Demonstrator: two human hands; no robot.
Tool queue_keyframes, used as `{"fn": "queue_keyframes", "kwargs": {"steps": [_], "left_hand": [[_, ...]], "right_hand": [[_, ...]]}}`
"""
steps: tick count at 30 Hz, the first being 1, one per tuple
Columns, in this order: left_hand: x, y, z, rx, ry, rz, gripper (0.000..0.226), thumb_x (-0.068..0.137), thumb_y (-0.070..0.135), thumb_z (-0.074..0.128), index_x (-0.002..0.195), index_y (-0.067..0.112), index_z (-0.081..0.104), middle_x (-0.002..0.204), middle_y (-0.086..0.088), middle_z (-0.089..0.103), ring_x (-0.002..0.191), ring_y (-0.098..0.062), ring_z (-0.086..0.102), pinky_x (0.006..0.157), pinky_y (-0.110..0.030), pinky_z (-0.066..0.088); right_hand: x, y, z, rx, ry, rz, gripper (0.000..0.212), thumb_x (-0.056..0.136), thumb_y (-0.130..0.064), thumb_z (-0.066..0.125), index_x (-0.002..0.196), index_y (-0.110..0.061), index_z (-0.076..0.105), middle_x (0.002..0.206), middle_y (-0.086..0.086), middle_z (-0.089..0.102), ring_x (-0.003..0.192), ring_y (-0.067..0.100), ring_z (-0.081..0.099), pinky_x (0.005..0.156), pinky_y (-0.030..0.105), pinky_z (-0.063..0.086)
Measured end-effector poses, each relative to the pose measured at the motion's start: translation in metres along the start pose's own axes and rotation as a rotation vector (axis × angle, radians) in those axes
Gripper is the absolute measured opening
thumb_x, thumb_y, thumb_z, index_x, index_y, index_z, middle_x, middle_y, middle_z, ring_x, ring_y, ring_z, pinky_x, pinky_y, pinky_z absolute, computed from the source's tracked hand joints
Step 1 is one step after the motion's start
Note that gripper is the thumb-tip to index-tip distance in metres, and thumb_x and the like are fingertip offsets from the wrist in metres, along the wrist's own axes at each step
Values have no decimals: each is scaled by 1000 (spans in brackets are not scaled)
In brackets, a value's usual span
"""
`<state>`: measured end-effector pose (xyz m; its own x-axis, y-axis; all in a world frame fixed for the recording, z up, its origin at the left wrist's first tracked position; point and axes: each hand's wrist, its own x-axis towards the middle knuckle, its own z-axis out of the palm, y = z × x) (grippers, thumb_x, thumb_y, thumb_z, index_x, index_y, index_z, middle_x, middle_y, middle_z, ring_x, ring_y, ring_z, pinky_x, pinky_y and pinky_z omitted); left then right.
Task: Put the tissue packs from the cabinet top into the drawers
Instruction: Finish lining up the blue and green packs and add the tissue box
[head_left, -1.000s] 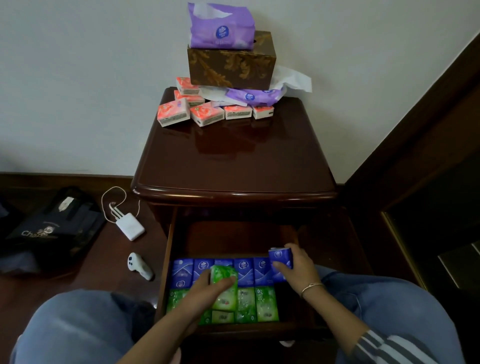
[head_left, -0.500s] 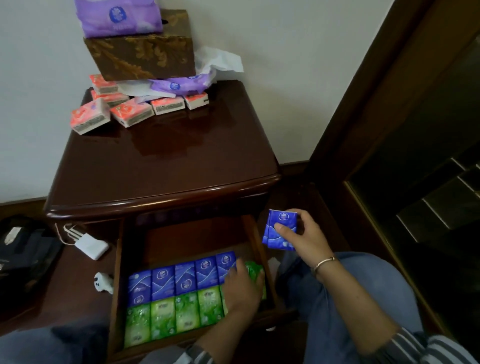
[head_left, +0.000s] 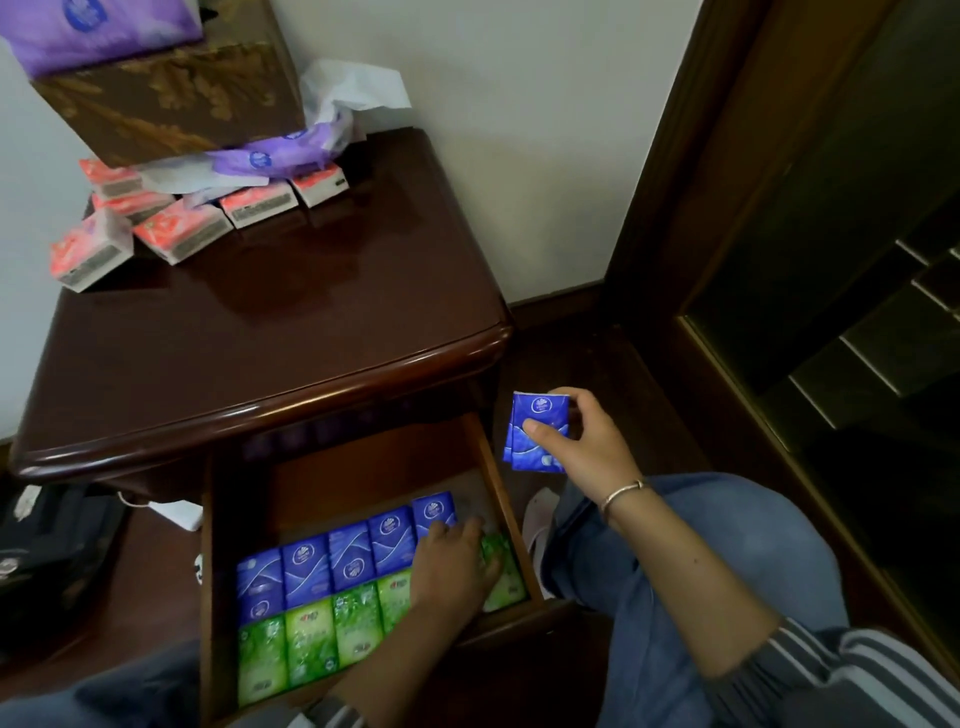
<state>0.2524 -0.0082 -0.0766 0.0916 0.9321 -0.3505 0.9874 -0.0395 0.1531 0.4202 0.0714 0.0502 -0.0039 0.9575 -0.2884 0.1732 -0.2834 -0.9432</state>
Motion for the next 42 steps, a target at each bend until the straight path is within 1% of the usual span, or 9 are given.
{"fn": "queue_keyframes", "kwargs": {"steps": [3,6,9,12,15,24,30,36,42], "left_hand": [[6,-15,-1,27,-25,103,44,91,58,38,115,26,57,105,-1,67,114,-23,45,90,-36,36],[0,-28,2,58,-34,199,43,91,59,40,117,29,56,114,6,65,122,-19,43,97,-38,31],[-5,-23,0,175,67,186,41,79,59,62,104,28,70,117,3,67,117,-23,57,94,-45,45],[0,-17,7,192,-40,223,53,95,53,39,136,20,48,144,-2,46,143,-23,27,116,-52,15],[10,-20,8,233,-97,274,55,100,49,27,147,20,30,144,-8,46,144,-23,21,117,-51,-1],[30,-25,7,289,-96,409,55,96,55,32,128,11,45,124,-13,57,117,-31,46,105,-39,25],[12,-8,17,278,-131,282,52,100,45,29,136,9,37,134,-17,49,129,-33,38,115,-52,6],[7,-32,8,173,-219,359,68,96,48,32,151,12,17,151,-13,33,145,-22,19,113,-57,-15],[8,-17,2,327,-212,343,63,97,36,45,148,7,23,150,-16,36,144,-28,22,113,-62,-10]], "right_hand": [[1,2,1,-2,5,1,39,82,-25,70,114,-26,48,98,-17,56,87,0,59,57,11,51],[2,6,3,0,11,2,38,81,-24,71,112,-26,49,96,-17,56,87,1,60,59,11,51],[2,10,4,7,3,20,39,81,-23,71,113,-26,48,97,-17,56,88,3,60,62,13,51],[2,11,6,2,-7,27,38,81,-24,70,111,-27,47,94,-19,55,85,1,59,60,12,51],[2,12,8,3,-11,41,39,81,-25,70,113,-26,48,94,-19,55,85,3,60,59,12,50],[0,21,10,23,-6,100,38,82,-24,70,112,-27,47,95,-19,54,83,1,58,54,10,48],[0,19,12,42,-1,89,35,81,-24,70,108,-27,47,93,-18,55,79,1,59,48,7,47],[1,19,14,27,-7,82,37,81,-25,71,109,-28,47,94,-18,55,82,1,59,49,7,47],[4,22,13,4,2,86,39,81,-25,71,112,-26,48,95,-17,55,84,2,60,51,8,48]]}}
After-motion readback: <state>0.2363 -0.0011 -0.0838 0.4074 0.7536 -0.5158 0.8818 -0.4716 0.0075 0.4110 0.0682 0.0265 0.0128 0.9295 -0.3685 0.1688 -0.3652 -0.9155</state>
